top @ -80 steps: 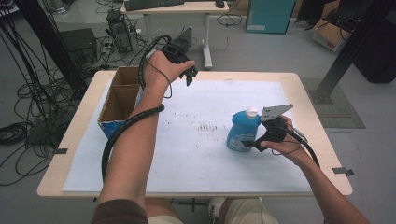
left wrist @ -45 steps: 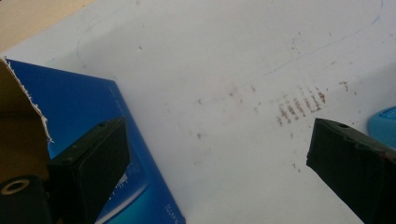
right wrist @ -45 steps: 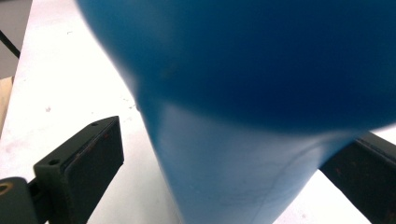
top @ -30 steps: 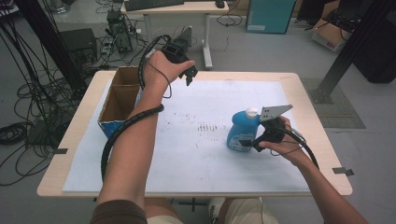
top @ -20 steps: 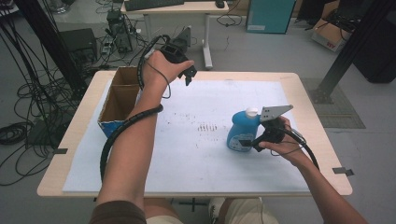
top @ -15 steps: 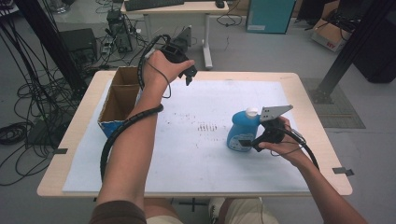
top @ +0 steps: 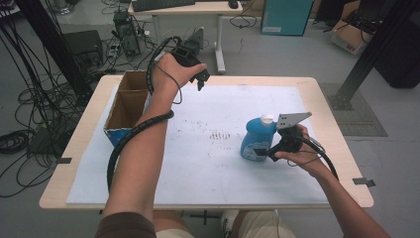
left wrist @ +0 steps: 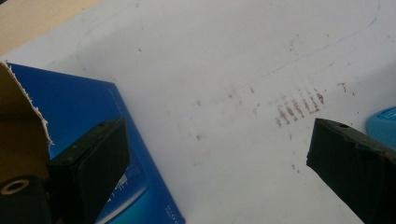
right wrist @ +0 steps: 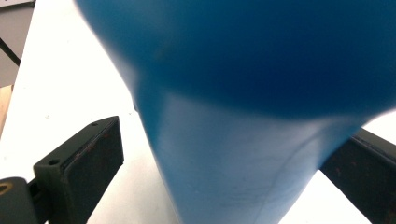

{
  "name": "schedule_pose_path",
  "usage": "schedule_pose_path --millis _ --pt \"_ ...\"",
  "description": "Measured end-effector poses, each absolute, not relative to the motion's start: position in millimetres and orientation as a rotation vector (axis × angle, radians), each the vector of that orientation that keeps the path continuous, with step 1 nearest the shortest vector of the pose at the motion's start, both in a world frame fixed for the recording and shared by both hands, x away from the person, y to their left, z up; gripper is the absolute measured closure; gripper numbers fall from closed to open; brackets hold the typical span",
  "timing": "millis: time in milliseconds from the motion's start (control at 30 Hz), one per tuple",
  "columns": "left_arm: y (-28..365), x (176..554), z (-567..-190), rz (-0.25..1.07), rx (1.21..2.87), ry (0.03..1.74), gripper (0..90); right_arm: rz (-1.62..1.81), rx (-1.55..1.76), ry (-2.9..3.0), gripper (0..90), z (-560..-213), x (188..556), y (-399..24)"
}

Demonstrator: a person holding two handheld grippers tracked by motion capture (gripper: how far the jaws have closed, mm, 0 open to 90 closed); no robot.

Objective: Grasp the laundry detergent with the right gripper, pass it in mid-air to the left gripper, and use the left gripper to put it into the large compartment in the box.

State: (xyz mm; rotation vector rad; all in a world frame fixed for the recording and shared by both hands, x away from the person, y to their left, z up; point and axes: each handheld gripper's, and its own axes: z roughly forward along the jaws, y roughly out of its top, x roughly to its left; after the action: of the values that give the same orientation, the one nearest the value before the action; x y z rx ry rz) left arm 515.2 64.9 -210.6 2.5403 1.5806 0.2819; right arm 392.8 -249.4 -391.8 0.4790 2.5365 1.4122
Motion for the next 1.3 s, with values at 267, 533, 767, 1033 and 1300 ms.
schedule_pose_path --millis 267,533,767,1033,1300 --pt "63.0 515.6 -211.2 0.283 2.546 1.573 6.4 1.412 0.481 2.536 2.2 -392.1 392.3 -249.8" --pt "64.7 515.0 -210.4 0.288 2.538 1.575 6.3 1.416 0.479 2.532 2.2 -391.8 392.4 -250.0" --pt "65.8 514.4 -210.9 0.284 2.538 1.579 6.3 1.42 0.473 2.53 2.3 -392.7 392.3 -248.5" --pt "64.8 514.7 -210.9 0.279 2.54 1.574 6.3 1.422 0.475 2.528 2.3 -392.6 392.9 -248.8" --pt "66.4 514.4 -210.5 0.282 2.536 1.578 6.3 1.42 0.481 2.528 2.2 -392.0 393.1 -249.4"
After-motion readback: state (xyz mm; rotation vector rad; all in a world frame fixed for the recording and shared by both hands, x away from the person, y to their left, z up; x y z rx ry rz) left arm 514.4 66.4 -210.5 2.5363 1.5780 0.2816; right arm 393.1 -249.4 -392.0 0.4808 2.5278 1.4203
